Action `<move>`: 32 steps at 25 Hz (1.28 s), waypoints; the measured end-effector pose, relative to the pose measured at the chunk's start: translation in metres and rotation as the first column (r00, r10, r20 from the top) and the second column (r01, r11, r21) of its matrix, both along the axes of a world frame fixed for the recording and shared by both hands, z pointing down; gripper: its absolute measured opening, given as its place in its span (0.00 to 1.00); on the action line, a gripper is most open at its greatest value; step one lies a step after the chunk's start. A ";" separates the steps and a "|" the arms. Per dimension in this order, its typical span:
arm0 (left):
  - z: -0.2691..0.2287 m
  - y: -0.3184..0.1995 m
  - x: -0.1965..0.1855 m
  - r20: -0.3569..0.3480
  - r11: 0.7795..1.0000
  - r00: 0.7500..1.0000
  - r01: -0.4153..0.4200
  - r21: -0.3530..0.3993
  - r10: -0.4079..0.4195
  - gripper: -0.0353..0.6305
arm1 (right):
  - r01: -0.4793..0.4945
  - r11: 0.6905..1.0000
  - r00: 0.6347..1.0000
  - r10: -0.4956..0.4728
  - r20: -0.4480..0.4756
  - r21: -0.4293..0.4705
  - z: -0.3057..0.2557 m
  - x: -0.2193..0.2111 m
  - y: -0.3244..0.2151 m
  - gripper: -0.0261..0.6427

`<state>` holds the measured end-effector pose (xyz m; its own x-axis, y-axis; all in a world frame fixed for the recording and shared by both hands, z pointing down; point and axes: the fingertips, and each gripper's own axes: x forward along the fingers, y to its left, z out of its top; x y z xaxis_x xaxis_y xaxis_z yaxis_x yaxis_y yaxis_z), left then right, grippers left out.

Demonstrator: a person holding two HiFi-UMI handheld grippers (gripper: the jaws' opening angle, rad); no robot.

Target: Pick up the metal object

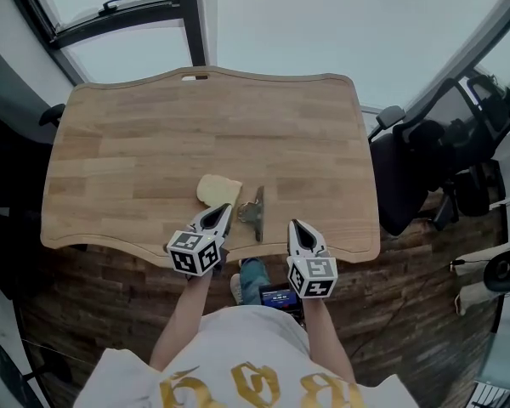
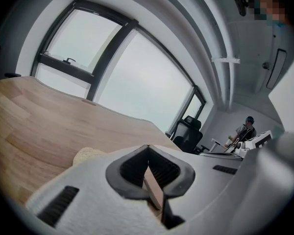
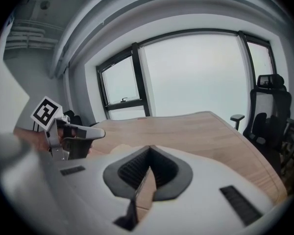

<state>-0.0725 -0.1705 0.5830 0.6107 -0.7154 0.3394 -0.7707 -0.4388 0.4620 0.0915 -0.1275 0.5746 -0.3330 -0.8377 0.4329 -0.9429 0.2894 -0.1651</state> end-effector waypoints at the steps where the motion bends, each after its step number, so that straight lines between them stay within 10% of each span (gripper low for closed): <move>1: 0.002 -0.001 0.000 -0.001 1.000 1.000 0.002 -0.007 -0.002 0.08 | 0.000 1.000 1.000 0.000 -0.004 -0.004 0.002 0.000 -0.001 0.06; 32: 0.114 -0.007 0.039 0.025 0.929 0.987 -0.142 -0.341 0.160 0.17 | 0.025 0.988 0.999 -0.032 -0.044 -0.151 0.064 0.005 -0.034 0.06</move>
